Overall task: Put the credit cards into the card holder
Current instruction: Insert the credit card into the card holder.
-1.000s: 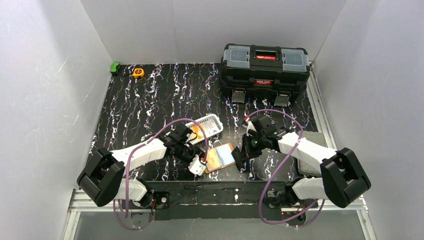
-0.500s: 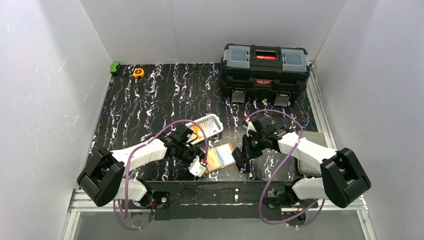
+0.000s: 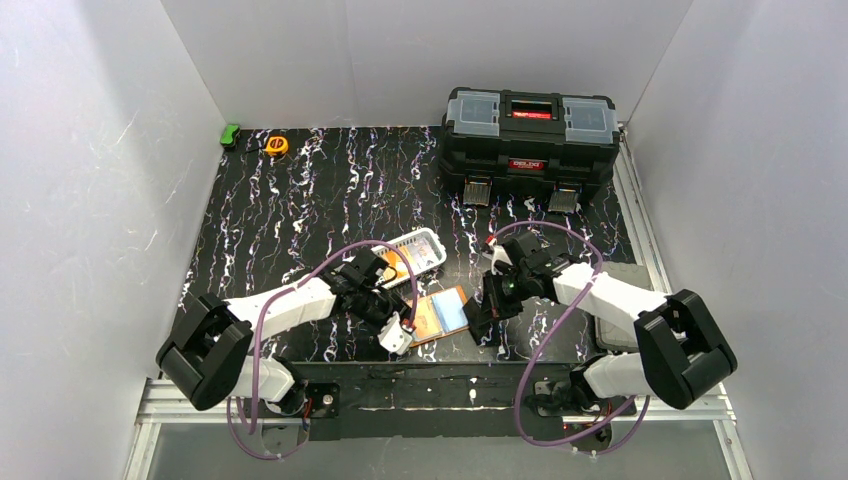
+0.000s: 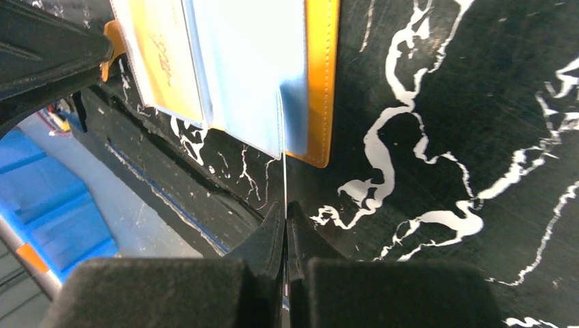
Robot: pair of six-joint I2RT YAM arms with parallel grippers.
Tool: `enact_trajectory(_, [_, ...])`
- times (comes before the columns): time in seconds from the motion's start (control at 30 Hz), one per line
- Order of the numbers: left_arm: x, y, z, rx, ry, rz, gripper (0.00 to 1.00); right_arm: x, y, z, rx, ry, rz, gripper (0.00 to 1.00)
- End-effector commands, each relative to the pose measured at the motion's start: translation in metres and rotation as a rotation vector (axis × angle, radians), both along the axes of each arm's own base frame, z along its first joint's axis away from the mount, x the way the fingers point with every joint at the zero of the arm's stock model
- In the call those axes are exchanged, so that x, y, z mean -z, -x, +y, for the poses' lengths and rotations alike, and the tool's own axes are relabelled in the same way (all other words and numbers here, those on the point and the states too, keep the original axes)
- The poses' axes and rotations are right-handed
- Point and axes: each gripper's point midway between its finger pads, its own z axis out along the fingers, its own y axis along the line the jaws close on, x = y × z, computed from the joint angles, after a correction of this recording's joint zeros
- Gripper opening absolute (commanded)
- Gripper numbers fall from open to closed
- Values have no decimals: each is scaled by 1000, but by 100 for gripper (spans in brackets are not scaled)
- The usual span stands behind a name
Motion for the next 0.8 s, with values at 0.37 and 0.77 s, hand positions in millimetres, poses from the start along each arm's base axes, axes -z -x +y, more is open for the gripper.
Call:
enact_trajectory(0.37, [3, 5, -1, 38, 0, -2, 42, -38, -3, 30, -88, -207, -46, 1])
enact_trajectory(0.77, [0, 0, 2, 20, -13, -33, 39, -42, -5, 73, -184, -293, 0, 1])
